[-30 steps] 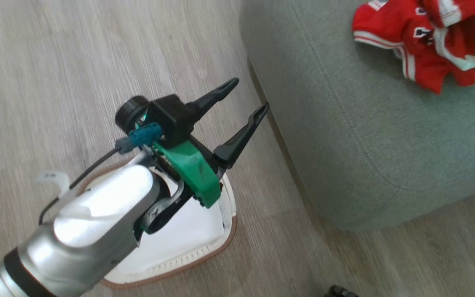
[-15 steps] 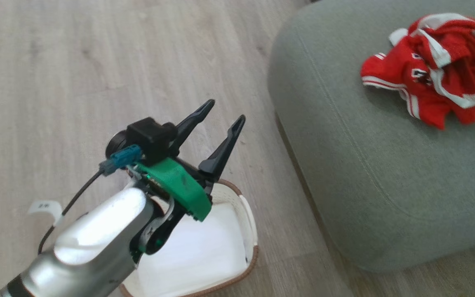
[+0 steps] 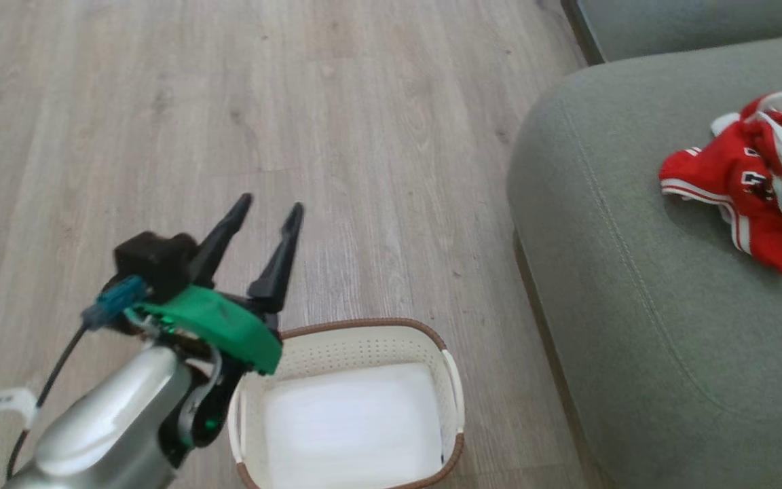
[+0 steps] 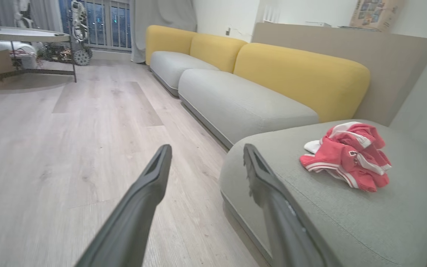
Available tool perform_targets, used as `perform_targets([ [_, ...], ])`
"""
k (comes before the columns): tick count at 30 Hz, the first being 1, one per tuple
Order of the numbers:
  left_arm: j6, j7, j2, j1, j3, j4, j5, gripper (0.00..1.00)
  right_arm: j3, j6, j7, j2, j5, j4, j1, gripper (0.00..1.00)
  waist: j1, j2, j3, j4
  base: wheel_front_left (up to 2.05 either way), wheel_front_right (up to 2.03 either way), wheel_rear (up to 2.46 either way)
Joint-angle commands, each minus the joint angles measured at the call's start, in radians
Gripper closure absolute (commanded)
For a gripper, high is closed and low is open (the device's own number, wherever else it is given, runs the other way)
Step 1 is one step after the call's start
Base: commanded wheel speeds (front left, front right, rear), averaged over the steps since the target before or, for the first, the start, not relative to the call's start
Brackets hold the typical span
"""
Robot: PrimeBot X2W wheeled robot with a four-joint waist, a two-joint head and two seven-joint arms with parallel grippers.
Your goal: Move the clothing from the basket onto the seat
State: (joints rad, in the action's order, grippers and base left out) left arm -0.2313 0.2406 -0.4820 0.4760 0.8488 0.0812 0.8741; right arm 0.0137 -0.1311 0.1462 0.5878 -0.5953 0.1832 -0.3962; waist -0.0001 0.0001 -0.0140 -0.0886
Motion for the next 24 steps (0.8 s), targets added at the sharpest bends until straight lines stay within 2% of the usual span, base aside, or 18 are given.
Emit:
perform_targets([
  [1,-0.012,0.013,-0.043,0.024,-0.070,-0.033,0.004,0.00,-0.019,0.000,-0.018,-0.012,0.014,-0.058,0.022,0.00,0.0001,-0.0001,0.012,0.018,0.00,0.00,0.00],
  [8,-0.059,0.020,-0.080,-0.079,-0.175,-0.063,-0.011,0.00,-0.087,0.000,-0.067,-0.165,0.127,-0.180,0.196,0.00,0.0001,-0.0001,0.018,0.057,0.00,0.00,0.00],
  [11,-0.076,0.021,-0.077,-0.135,-0.242,-0.082,-0.034,0.00,-0.107,0.000,-0.104,-0.224,0.153,-0.210,0.253,0.00,0.0001,-0.0001,0.021,0.070,0.00,0.00,0.00],
  [17,-0.079,0.021,-0.042,-0.258,-0.372,-0.109,-0.115,0.00,-0.108,0.000,-0.176,-0.327,0.191,-0.241,0.354,0.00,0.0001,-0.0001,0.028,0.090,0.00,0.00,0.00],
  [24,-0.062,0.021,0.037,-0.376,-0.517,-0.130,-0.238,0.00,-0.081,0.000,-0.268,-0.383,0.218,-0.236,0.409,0.00,0.0001,-0.0001,0.027,0.099,0.00,0.00,0.00],
])
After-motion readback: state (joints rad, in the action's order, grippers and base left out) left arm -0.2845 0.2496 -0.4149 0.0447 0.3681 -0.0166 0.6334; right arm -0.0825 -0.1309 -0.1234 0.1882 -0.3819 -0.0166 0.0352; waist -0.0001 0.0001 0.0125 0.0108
